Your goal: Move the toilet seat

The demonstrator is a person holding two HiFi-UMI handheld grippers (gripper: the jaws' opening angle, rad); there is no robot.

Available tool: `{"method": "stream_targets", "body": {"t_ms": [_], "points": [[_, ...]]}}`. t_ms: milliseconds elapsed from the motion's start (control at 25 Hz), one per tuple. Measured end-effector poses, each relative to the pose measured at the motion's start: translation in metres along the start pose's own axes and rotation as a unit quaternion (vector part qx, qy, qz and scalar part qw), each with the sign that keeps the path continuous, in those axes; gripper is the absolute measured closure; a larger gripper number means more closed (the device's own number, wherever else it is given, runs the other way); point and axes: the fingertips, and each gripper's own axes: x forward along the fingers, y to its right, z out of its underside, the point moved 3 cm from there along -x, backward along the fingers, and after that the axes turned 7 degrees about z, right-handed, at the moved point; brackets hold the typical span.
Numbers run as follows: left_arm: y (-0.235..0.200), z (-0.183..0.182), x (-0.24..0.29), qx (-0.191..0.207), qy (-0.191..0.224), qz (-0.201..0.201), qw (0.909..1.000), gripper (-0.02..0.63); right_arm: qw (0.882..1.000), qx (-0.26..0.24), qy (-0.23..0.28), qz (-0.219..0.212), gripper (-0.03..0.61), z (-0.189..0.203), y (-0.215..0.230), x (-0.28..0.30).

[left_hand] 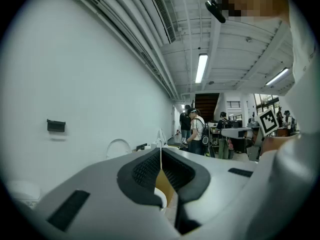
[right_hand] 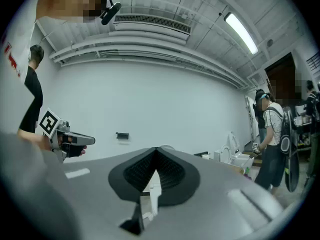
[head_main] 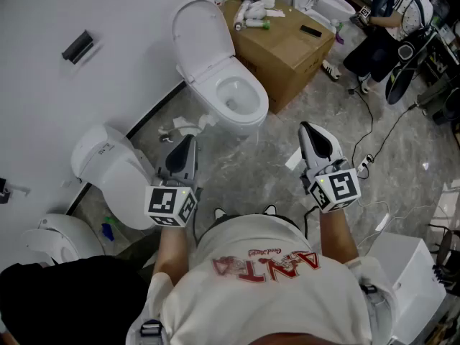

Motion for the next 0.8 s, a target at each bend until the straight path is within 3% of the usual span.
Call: {"method": "stream_targets", "body": {"t_ms": [400,800], "points": [[0.008,0.002,0.001,0.006,-0.005,0.008,0.9999,0.597,1.0,0.014,-0.001,0.003,0.577,0.005,0.004,-0.004],[0.024,0.003,0.016,0.003,-0.01,0.008,0.9999,0.598,0.999,0.027,0.022,-0.024,0.577,0.002,0.018,-0.014]]}}
